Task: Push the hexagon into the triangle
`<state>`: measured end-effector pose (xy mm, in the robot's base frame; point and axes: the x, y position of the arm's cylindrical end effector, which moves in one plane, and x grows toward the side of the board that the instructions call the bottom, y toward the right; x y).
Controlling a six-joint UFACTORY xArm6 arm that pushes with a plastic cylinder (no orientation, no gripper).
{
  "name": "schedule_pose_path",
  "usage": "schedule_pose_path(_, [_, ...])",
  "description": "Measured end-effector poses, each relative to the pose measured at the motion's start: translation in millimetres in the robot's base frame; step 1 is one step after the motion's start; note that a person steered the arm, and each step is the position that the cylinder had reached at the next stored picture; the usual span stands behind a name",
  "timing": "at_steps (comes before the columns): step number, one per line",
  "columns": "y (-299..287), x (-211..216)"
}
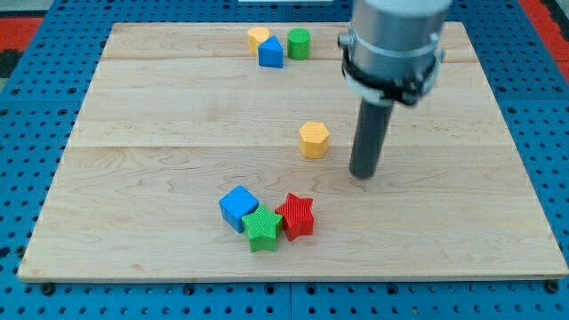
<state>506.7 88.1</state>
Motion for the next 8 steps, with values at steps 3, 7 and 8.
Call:
schedule_pose_path(3, [-52, -173])
schedule_pose_path(7, [-105, -135])
schedule_pose_path(8, [-101, -190])
